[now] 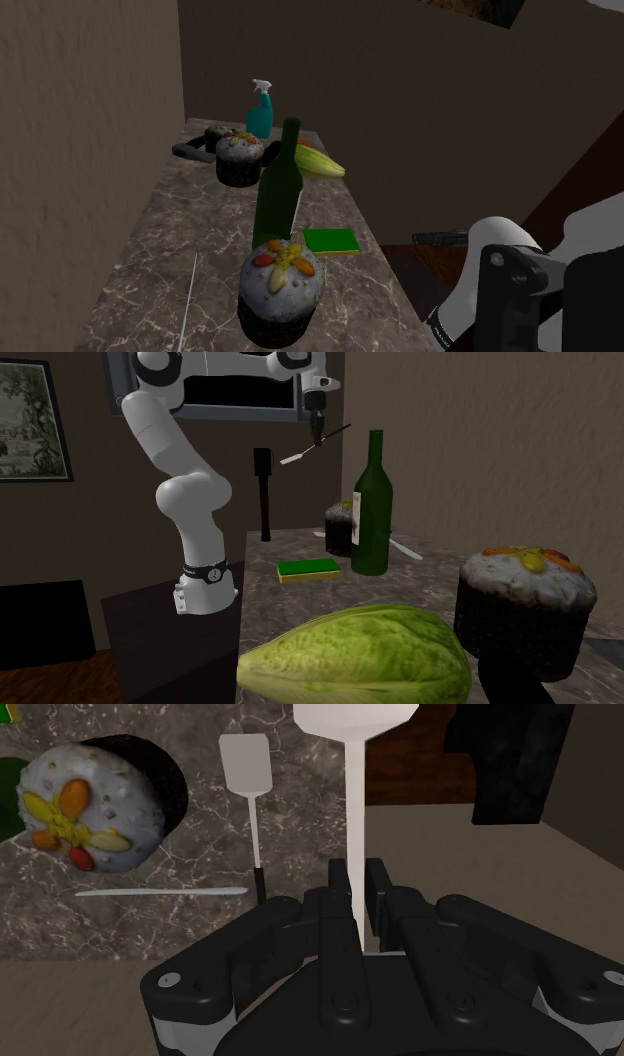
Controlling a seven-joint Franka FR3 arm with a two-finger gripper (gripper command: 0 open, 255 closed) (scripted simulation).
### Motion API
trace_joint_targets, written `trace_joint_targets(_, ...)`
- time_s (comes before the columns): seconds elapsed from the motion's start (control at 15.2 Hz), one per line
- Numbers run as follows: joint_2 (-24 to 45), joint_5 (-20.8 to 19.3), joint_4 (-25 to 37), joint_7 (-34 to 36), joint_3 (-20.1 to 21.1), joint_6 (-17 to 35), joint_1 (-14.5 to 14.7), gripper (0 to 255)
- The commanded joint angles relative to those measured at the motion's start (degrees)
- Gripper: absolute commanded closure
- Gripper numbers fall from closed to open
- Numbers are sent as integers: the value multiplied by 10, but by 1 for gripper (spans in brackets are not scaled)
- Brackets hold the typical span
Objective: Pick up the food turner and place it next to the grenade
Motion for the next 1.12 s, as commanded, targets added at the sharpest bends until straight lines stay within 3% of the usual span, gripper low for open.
trace_joint_targets(0.0, -7, 4, -20, -3, 1, 14, 3, 255)
trace_joint_targets(1.06, -32, 29, -158, -15, 22, 129, 17, 255)
